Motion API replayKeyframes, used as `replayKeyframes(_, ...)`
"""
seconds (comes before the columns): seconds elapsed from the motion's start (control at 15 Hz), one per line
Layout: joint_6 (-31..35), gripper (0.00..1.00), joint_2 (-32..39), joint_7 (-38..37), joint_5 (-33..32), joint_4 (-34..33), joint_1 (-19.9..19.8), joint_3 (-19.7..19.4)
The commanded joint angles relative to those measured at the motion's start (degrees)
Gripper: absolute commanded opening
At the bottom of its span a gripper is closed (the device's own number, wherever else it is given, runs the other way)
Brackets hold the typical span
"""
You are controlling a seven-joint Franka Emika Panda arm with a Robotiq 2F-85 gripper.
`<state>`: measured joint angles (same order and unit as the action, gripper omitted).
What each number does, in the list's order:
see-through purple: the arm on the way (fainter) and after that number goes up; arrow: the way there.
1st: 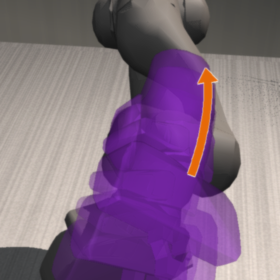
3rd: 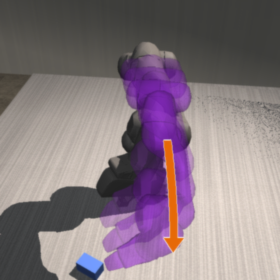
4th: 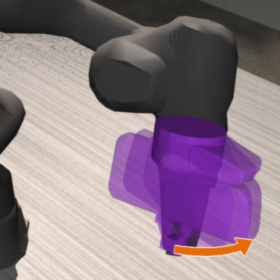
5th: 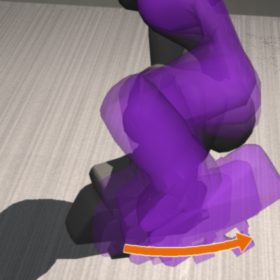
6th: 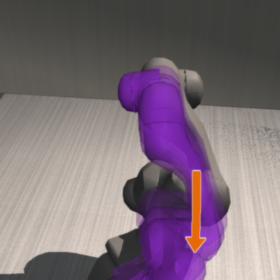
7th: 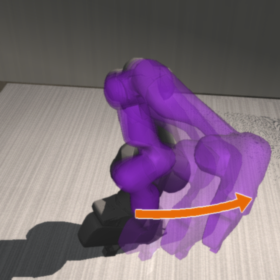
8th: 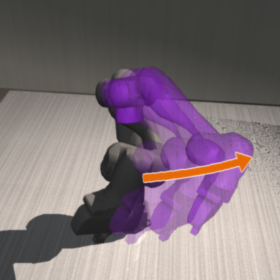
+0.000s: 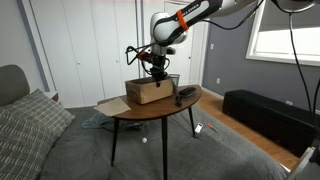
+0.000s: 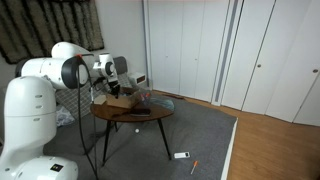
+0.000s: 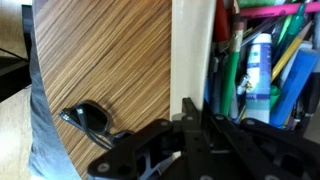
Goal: Pick up the cardboard box and slightly move it to the left of the table
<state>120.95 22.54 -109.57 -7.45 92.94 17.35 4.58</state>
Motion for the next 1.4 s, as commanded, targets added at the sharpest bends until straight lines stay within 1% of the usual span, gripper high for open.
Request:
replayKeyframes(0.0, 1.03, 0.40, -0.49, 0.71, -0.49, -0.93, 0.10, -0.09)
replayKeyframes(0.07, 1.10, 0.45, -0.62, 0.92, -0.49, -1.10, 0.10, -0.08)
replayKeyframes(0.2, 1.19, 0.59, -1.19, 3.63, 0.04, -1.34, -0.23, 0.44)
replayKeyframes(0.33, 0.31, 0.73, -2.77, 11.14, 1.72, -1.10, -1.10, 1.86)
replayKeyframes(0.47, -1.42, 0.88, -4.48, 17.92, 2.08, -1.20, -1.16, 2.60)
replayKeyframes(0.6, -3.18, 0.98, -6.73, 24.04, 3.10, -0.61, -1.08, 3.61)
replayKeyframes(0.67, -3.87, 1.00, -7.85, 26.95, 3.70, -0.30, -0.98, 4.13)
replayKeyframes(1.0, -9.02, 1.00, -12.84, 42.27, 7.60, 0.73, -1.15, 6.61)
replayKeyframes(1.33, -13.89, 1.00, -15.42, 58.52, 12.09, 1.87, -1.54, 7.42)
